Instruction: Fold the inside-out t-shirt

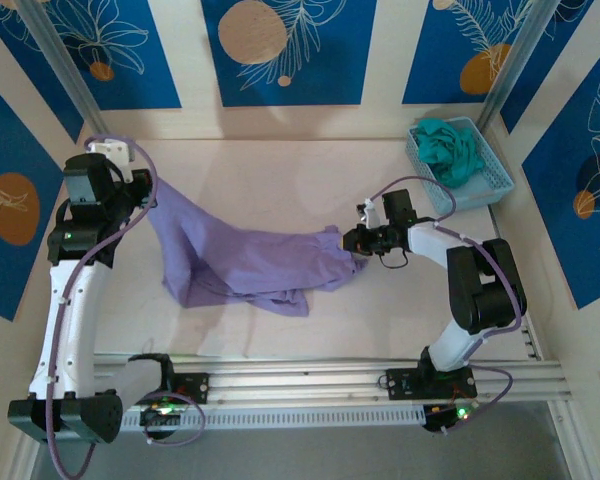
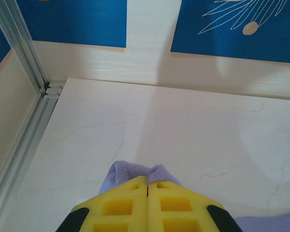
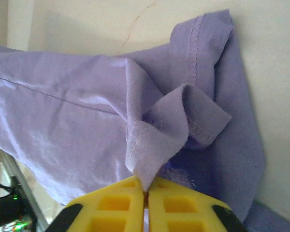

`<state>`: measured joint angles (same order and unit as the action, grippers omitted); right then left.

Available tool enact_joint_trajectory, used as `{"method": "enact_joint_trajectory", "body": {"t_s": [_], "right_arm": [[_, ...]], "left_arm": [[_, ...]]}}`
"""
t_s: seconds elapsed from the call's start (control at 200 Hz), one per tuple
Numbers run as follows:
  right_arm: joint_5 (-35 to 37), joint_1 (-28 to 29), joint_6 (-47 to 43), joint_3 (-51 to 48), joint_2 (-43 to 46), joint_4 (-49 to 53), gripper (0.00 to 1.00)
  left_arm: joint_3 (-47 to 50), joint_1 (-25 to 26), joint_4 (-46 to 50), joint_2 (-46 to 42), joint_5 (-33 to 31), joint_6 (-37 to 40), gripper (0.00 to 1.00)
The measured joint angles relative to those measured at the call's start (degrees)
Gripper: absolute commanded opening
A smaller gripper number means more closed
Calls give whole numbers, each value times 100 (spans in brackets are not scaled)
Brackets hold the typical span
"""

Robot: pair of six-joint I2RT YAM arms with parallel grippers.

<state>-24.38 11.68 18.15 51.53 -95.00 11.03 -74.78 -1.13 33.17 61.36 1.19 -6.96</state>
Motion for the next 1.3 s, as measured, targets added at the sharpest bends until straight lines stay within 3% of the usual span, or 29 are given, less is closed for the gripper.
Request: {"method": "enact_joint_trajectory", "body": {"t_s": [0.18,0.46,0.865,1.3], "right_arm": [[282,-2,-94,-85,157,-127,25],[643,70,-83,-87,184,-122,32],[896,105,28,-378,179,-367,30],[1067,105,179,-304,-157,-413,35]], "left_arm": [[52,0,-33,2,35,0,0],[66,0,-85,2,55,2,0],[72,0,-103,28,153,0,0],[94,0,-105,55,181,2,0]]}}
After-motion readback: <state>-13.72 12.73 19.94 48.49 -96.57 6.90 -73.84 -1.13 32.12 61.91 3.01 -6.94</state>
